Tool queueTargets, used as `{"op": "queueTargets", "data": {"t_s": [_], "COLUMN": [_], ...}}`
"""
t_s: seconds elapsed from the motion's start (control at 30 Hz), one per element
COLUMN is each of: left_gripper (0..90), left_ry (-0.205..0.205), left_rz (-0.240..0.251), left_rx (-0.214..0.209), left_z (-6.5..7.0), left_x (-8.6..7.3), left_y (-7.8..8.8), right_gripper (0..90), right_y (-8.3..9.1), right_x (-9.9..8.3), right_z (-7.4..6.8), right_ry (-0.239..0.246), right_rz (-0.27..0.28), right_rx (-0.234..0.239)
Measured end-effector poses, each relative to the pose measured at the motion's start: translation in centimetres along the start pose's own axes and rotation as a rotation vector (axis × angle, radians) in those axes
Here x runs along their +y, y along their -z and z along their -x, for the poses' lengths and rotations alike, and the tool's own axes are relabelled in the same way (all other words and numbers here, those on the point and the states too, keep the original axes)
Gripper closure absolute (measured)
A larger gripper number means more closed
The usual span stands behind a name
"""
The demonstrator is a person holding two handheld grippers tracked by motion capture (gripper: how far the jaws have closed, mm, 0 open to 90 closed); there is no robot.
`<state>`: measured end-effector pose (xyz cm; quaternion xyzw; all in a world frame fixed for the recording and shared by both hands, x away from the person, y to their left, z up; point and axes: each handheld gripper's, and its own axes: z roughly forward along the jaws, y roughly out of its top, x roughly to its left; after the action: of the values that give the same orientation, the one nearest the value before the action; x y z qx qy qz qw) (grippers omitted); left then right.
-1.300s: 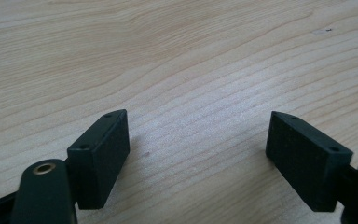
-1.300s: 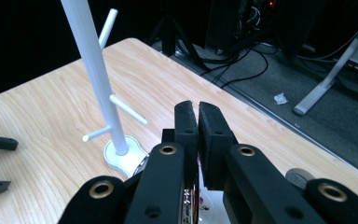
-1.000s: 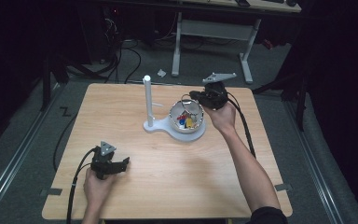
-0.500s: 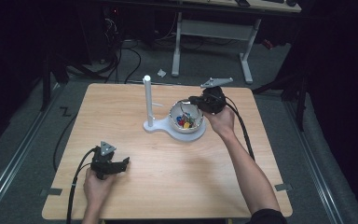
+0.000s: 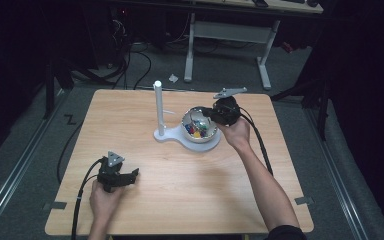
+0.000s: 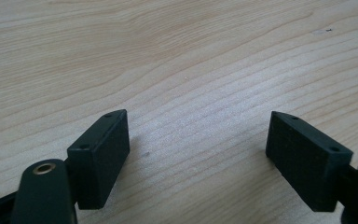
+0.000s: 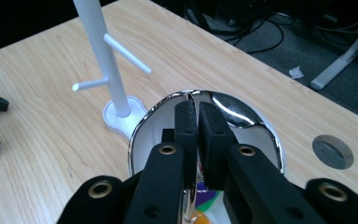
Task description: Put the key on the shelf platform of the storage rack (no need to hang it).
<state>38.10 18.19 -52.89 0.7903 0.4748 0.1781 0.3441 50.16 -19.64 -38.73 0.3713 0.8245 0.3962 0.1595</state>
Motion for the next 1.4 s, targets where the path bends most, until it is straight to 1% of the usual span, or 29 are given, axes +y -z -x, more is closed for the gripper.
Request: {"op": "queueTargets", "data": {"t_s": [0.13, 0.3, 0.4, 0.5, 0.57, 0.6, 0.63, 0.67, 0.83, 0.9, 0.93, 1.03, 1.13, 1.27, 1.4], "left_gripper": [22.0, 22.0, 22.0, 22.0, 22.0, 22.0, 22.0, 22.0, 22.0, 22.0, 22.0, 21.9, 22.0, 22.0, 22.0], "left_ry": [0.000, -0.001, -0.001, -0.001, -0.001, -0.001, -0.001, -0.001, -0.001, -0.001, -0.001, -0.001, 0.000, -0.001, -0.001], "left_rz": [0.000, 0.000, 0.000, 0.000, 0.000, 0.000, 0.000, 0.000, 0.000, 0.000, 0.000, 0.000, 0.000, 0.000, 0.000], "left_rx": [0.000, 0.000, 0.000, 0.000, 0.000, 0.000, 0.001, 0.001, 0.000, 0.001, 0.000, 0.000, 0.000, 0.001, 0.001], "left_z": [0.0, 0.0, 0.0, 0.0, 0.0, 0.0, 0.0, 0.0, 0.0, 0.0, 0.0, 0.0, 0.0, 0.0, 0.0], "left_x": [0.0, 0.0, 0.0, 0.0, 0.0, 0.0, 0.0, 0.0, 0.0, 0.0, 0.0, 0.0, 0.0, 0.0, 0.0], "left_y": [0.0, 0.0, 0.0, 0.0, 0.0, 0.0, 0.0, 0.0, 0.0, 0.0, 0.0, 0.0, 0.0, 0.0, 0.0], "right_gripper": [87.4, 87.2, 87.2, 86.8, 84.0, 84.0, 84.2, 84.4, 84.1, 80.0, 78.1, 75.2, 73.6, 66.2, 60.1], "right_y": [-0.5, -1.2, -1.2, -1.3, -1.3, -1.3, -1.4, -1.4, -1.6, -1.7, -1.7, -1.7, -1.6, -0.8, 0.1], "right_x": [-0.6, -1.2, -1.3, -1.5, -1.5, -1.5, -1.6, -1.6, -1.8, -1.9, -2.0, -2.1, -2.1, -2.3, -2.6], "right_z": [0.0, 0.3, 0.5, 0.7, 0.8, 0.8, 0.9, 0.9, 1.1, 1.1, 1.0, 1.0, 1.1, 1.0, 0.9], "right_ry": [0.000, -0.015, -0.022, -0.023, -0.030, -0.030, -0.016, -0.011, -0.018, -0.020, -0.020, -0.003, -0.007, -0.009, -0.023], "right_rz": [-0.021, -0.044, -0.045, -0.057, -0.063, -0.063, -0.079, -0.085, -0.091, -0.094, -0.099, -0.103, -0.101, -0.070, -0.046], "right_rx": [0.004, 0.002, 0.001, -0.020, -0.031, -0.031, -0.046, -0.052, -0.063, -0.066, -0.076, -0.089, -0.096, -0.093, -0.099]}}
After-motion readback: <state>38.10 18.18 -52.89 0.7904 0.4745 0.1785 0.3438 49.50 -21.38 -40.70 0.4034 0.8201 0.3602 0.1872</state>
